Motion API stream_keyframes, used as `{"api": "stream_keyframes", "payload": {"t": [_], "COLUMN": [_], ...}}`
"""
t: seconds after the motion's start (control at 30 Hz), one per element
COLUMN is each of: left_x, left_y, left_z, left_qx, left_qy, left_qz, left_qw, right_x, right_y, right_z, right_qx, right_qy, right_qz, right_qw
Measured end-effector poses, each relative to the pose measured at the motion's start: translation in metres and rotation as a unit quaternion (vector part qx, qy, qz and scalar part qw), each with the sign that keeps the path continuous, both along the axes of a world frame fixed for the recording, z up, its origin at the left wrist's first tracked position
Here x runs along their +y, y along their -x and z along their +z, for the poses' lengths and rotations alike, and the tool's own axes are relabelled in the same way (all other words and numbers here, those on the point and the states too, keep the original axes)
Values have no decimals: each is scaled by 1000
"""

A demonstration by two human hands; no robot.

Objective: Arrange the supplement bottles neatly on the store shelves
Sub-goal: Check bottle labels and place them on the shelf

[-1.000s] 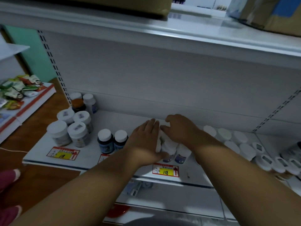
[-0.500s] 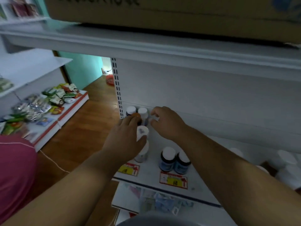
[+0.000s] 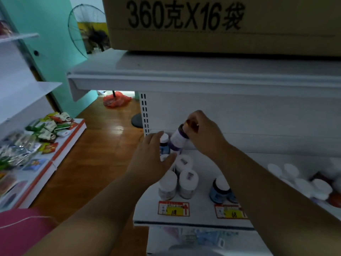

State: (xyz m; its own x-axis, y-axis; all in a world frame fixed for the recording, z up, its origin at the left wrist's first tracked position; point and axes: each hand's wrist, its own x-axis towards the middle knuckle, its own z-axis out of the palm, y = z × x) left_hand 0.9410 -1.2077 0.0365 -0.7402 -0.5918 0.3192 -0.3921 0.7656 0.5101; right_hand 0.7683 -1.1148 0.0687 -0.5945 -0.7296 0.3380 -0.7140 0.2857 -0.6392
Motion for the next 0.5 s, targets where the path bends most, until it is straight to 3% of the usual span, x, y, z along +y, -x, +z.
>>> {"api": "stream_keyframes", "payload": {"t": [0.07, 0.13, 0.3, 0.43, 0.5], "left_x": [8, 25, 95, 157, 180], "left_y": [14, 30, 73, 99, 115], "left_z": [11, 20, 15, 9, 10], "left_qx": [75, 121, 126, 117, 83], "left_qy": [-158, -326, -418, -597, -623], "left_qz": [-8, -77, -217, -233, -266], "left_qw": [984, 934, 873, 759, 731], "right_x": [27, 53, 121, 203, 236], "right_y": [1, 0, -4, 6, 9], "right_z": [21, 35, 37, 39, 44], "right_qx": [-78, -146, -246, -326, -329], "right_qy": [107, 207, 280, 282, 281], "right_qz": [-38, -83, -148, -104, -99], "right_qw": [990, 964, 916, 896, 896]}}
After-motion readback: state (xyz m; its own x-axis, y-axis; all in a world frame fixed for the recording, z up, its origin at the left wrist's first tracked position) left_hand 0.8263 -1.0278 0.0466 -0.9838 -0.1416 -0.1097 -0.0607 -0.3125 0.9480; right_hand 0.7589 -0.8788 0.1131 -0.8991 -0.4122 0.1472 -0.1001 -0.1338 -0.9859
